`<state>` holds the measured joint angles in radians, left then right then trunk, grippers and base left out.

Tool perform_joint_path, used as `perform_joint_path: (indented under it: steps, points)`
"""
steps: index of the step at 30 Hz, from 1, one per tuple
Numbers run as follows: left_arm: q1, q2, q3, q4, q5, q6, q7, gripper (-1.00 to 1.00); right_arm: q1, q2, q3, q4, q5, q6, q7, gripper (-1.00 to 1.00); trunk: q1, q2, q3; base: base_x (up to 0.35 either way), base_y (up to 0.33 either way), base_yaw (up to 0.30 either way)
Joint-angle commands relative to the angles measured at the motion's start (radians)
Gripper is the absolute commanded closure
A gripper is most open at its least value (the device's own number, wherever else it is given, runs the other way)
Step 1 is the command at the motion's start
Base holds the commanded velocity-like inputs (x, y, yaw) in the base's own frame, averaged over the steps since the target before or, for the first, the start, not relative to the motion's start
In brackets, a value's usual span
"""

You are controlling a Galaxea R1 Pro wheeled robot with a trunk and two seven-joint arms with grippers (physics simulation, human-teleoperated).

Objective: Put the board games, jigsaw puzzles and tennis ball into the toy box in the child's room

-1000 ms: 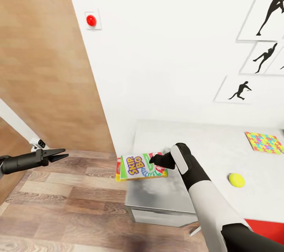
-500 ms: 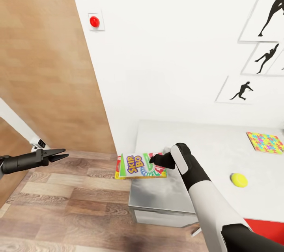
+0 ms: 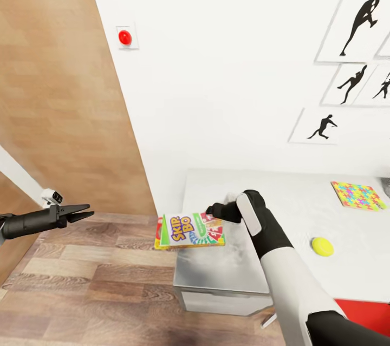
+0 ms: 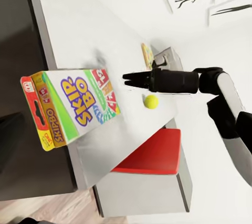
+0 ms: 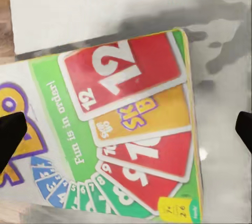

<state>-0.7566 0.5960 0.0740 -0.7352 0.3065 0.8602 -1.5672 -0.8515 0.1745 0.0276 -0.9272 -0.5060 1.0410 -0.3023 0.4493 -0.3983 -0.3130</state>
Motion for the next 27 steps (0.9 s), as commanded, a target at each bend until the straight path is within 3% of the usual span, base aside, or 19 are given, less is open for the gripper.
perform_joint_path:
  steps: [1,8,11,15,18,22,25,27]
  points:
    - [-0.001,0.0,-0.001,0.0,0.0,0.01,-0.004,-1.0,-0.001,0.0,0.001,-0.011,-0.009,0.003,-0.011,-1.0,0.001,-0.002,0.0,0.0,0.0,-0.076]
    - [-0.001,0.0,-0.001,0.0,-0.001,0.01,-0.004,-1.0,0.002,0.0,0.001,-0.096,-0.011,0.006,-0.001,-1.0,0.001,-0.002,0.011,0.0,0.0,-0.076]
    - [-0.001,0.0,-0.001,0.0,-0.001,0.01,-0.004,-1.0,0.04,-0.001,0.002,-0.191,-0.011,0.006,0.046,-1.0,0.001,-0.002,0.015,0.0,0.0,-0.069]
    - [-0.001,0.001,-0.001,0.0,-0.001,0.004,-0.004,-1.0,0.162,-0.029,0.001,-0.424,-0.01,0.006,0.207,-1.0,0.001,-0.002,0.018,0.0,0.0,-0.027]
    - [-0.001,0.0,0.0,0.0,-0.002,-0.003,-0.004,-1.0,0.28,-0.058,-0.001,-0.574,-0.01,-0.006,0.39,-1.0,0.001,-0.002,0.019,0.0,0.0,-0.008]
    - [-0.001,0.0,-0.001,0.0,-0.001,-0.005,-0.004,-1.0,0.365,-0.079,-0.019,-0.628,-0.01,-0.039,0.583,-1.0,0.001,-0.002,0.019,0.0,0.0,-0.003]
    - [-0.001,-0.001,-0.002,0.0,-0.002,-0.006,-0.004,-1.0,0.437,-0.087,-0.059,-0.646,-0.009,-0.105,0.779,-1.0,0.001,-0.002,0.019,0.0,0.0,0.0]
    - [-0.001,-0.001,-0.001,0.0,-0.002,-0.007,-0.004,-1.0,0.471,-0.088,-0.075,-0.649,-0.009,-0.141,0.86,-1.0,0.001,-0.002,0.019,0.0,0.0,0.0]
